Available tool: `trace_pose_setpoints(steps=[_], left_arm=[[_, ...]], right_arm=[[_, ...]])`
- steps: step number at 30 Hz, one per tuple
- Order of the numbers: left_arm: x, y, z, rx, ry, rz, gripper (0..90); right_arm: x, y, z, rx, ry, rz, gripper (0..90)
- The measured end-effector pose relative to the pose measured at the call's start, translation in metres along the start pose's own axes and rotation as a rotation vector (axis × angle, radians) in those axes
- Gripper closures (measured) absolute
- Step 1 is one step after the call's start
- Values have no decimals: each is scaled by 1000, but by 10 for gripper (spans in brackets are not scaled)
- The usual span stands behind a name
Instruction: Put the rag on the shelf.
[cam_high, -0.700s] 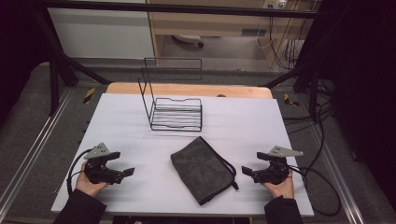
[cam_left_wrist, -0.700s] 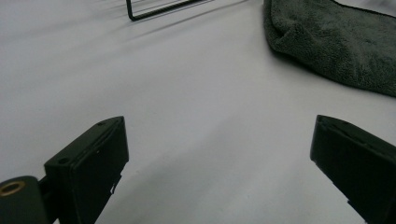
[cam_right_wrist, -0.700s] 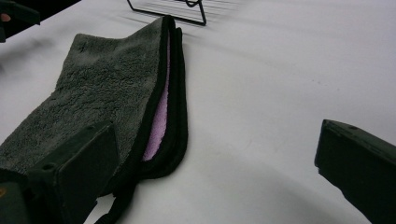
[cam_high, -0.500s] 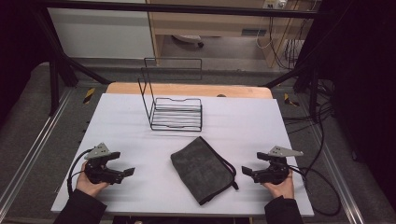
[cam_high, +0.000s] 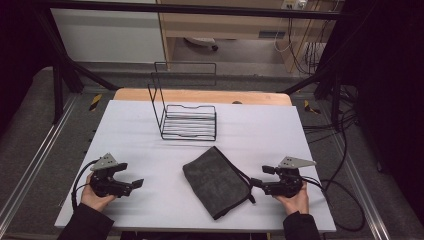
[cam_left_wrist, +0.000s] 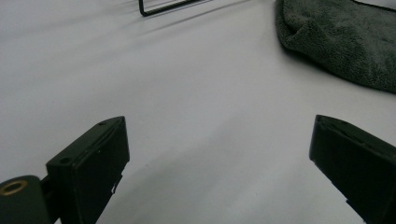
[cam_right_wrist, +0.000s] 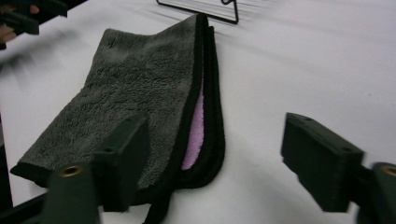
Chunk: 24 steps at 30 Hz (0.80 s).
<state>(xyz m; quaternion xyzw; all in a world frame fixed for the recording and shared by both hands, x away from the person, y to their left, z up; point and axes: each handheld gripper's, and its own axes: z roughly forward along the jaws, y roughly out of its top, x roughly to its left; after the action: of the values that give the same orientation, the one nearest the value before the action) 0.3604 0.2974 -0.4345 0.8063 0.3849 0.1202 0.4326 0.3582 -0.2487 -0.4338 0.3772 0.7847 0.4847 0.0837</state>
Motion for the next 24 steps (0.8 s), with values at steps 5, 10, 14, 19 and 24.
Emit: trace_pose_setpoints(steps=[5,10,14,19,24], left_arm=[[-1,1,1,3,1,-6,59],[-3,1,3,13,5,-6,64],[-4,1,3,12,5,-5,68],[-7,2,4,14,9,-5,79],[-9,3,6,21,11,-2,87]], right_arm=[[10,1,15,61,41,-19,465],[11,-1,29,115,10,-4,528],[10,-2,39,148,10,0,584],[11,-2,41,159,18,16,755],[10,1,39,141,6,22,837]])
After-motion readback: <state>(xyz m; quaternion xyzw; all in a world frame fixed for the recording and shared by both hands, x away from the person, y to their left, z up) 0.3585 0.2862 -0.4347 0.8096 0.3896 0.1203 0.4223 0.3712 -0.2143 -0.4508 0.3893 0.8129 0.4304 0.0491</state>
